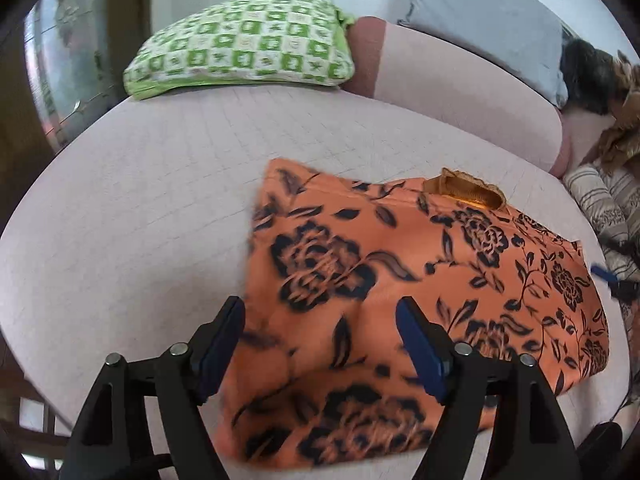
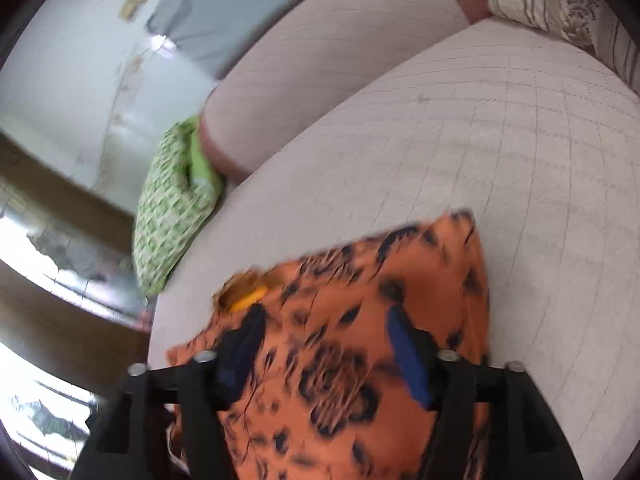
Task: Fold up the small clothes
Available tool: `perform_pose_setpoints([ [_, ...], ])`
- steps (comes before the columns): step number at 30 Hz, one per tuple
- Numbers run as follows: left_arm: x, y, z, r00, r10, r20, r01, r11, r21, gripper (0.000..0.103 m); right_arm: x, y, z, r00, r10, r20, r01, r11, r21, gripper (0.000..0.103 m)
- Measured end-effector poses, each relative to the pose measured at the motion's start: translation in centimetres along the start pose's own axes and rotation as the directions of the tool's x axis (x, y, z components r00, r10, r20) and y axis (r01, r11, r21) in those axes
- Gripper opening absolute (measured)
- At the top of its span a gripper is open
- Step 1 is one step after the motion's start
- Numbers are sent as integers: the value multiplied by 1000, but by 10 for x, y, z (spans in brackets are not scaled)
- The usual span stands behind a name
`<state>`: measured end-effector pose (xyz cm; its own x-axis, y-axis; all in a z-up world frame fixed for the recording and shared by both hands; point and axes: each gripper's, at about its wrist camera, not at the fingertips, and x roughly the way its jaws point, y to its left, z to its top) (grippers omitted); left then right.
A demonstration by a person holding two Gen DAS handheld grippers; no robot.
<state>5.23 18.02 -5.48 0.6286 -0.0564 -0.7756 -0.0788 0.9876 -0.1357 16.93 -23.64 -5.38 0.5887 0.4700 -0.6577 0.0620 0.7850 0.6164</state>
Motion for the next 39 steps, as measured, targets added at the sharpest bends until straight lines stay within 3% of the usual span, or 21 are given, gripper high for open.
perform_pose_setpoints([
  [3,10,10,-14,998,13,-65,-14,1000,-17,79,15,-24,-18,988,-137,-78,139,990,28,74],
  [5,26,16,-20,993,15,-118,-16,1000,-7,79,8,-36,-21,991,-125,-51,129,987,91,73],
  [7,20,21,-23,996,34,-82,-36,999,-13,79,-12,-19,-23,993,-118,-21,119,991,62,73],
  [9,0,26,-22,999,-24,-26,23,998,-54,79,-27,11,-34,996,-84,4,84,996,-29,73],
  [11,-22,27,-24,997,-70,34,71,997,-43,79,-36,29,-53,999,-38,-8,37,997,-72,73],
  [13,-32,28,-30,996,-49,74,51,998,-25,79,-32,30,-72,999,-23,-36,20,996,-92,75],
  [14,-27,29,-33,999,-18,48,19,1000,-22,79,-25,21,-83,997,-49,-65,44,995,-84,75],
  [15,-11,32,-35,999,24,-26,-24,1000,-15,79,-18,10,-84,993,-77,-91,71,995,-63,75],
  [16,11,36,-39,989,65,-132,-66,998,1,80,-6,-12,-90,984,-107,-140,109,994,3,73],
  [17,17,40,-42,986,61,-153,-63,998,-8,81,-7,-18,-92,990,-76,-121,80,996,29,73],
  [18,9,41,-40,991,68,-112,-70,997,-16,81,-16,-19,-93,996,-46,-76,50,997,55,73],
  [24,-27,29,-5,999,31,45,-29,999,-38,81,-19,-6,-101,997,-41,-67,40,999,-15,75],
  [26,-9,24,10,999,40,7,-40,999,-12,81,-21,-26,-105,999,-3,-37,4,1000,21,75],
  [27,7,20,12,996,84,-28,-84,996,28,81,-21,-29,-103,1000,13,-16,-13,1000,17,75],
  [28,25,20,12,987,149,-67,-144,987,77,81,-22,-29,-104,1000,19,-11,-19,1000,12,75],
  [29,50,21,8,965,225,-134,-209,970,125,84,-23,-30,-105,1000,24,-9,-24,1000,6,75],
  [32,42,28,13,974,193,-119,-185,980,71,84,-23,-32,-102,999,38,-13,-38,999,8,75],
  [36,17,19,36,989,147,-4,-147,987,72,84,-27,-39,-102,998,62,1,-62,998,15,76],
  [39,51,23,55,990,124,-62,-119,990,77,84,-30,-39,-102,998,60,1,-60,998,7,77],
])
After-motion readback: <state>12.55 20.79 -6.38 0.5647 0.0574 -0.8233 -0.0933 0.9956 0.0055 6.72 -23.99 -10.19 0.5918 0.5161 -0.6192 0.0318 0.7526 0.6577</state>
